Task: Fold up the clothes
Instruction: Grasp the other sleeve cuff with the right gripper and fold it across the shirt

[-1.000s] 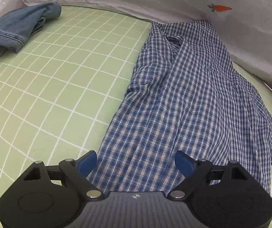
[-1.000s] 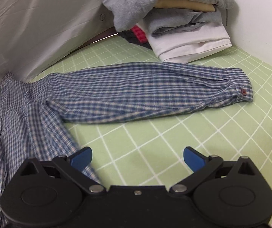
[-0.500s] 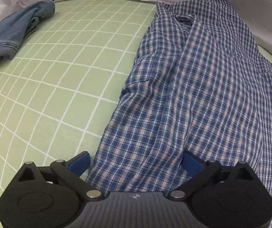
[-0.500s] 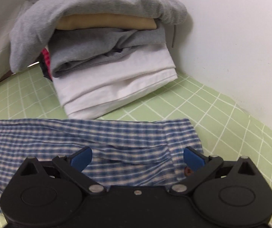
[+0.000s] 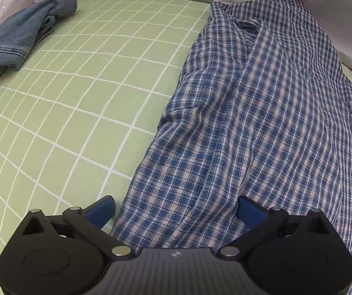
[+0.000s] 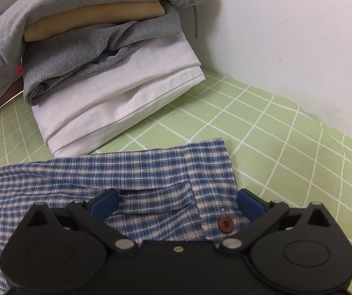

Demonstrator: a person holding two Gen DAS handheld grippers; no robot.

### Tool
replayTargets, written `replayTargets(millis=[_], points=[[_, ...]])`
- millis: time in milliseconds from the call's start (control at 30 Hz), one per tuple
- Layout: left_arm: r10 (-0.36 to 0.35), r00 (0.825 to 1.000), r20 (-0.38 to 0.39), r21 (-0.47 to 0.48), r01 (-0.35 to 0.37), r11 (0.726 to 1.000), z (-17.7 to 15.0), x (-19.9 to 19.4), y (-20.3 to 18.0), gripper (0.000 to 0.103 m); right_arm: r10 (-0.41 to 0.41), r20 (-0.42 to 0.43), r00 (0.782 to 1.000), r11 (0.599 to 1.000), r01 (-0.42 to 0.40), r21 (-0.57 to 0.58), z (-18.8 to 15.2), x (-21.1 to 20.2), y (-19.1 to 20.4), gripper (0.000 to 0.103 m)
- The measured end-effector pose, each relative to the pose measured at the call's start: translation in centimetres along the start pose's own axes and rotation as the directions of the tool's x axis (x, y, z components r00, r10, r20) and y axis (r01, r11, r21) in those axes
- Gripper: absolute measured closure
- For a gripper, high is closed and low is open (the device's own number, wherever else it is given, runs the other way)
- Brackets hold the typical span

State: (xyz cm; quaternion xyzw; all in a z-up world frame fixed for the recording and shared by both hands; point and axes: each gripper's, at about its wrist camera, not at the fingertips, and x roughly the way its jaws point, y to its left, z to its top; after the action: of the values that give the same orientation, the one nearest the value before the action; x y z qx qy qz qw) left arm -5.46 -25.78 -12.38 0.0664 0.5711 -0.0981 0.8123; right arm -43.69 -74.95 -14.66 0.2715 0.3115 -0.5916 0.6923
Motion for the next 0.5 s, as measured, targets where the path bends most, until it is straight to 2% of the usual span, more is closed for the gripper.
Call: replayTargets(millis=[67, 100, 133, 167, 233, 333, 500], points=[[-0.002, 1.0, -0.003, -0.001, 0.002, 1.0, 0.0, -0.1, 0.1, 0.0, 0.018, -0.007, 1.0, 1.0, -0.018, -0.01, 0.3, -0.4, -0.1, 0.022], [-0.006, 1.0, -0.004, -0.002, 0.006, 1.0, -0.2, -0.2, 0.1, 0.0, 0.036, -0.011, 0.999, 0.999, -0.037, -0.017, 0.5, -0.7, -0.2, 0.045], [-0.019, 1.0, -0.007, -0.01, 0.019, 1.0, -0.5, -0.3, 0.3, 0.0, 0.069, -0.016, 0.997, 0.997, -0.07, -0.028, 0.6, -1.2, -0.2, 0.076], [-0.039, 0.999, -0.006, -0.027, 0.038, 0.999, -0.6, -0.6, 0.6, 0.0, 0.107, -0.018, 0.994, 0.994, -0.107, -0.034, 0.6, -1.8, -0.3, 0.083], [-0.062, 0.998, 0.019, -0.058, 0.063, 0.996, -1.2, -1.6, 1.4, 0.0, 0.189, -0.005, 0.982, 0.981, -0.189, -0.037, 0.4, -3.2, -0.2, 0.089], [-0.045, 0.996, 0.074, -0.059, 0.05, 0.997, -2.0, -3.4, 2.7, 0.0, 0.278, 0.046, 0.959, 0.953, -0.269, -0.139, -0.4, -6.5, 1.2, 0.09], [-0.05, 0.991, 0.126, -0.054, 0.058, 0.997, -3.5, -6.0, 4.8, 0.0, 0.448, 0.032, 0.894, 0.881, -0.435, -0.186, -2.8, -11.0, 3.9, 0.09]])
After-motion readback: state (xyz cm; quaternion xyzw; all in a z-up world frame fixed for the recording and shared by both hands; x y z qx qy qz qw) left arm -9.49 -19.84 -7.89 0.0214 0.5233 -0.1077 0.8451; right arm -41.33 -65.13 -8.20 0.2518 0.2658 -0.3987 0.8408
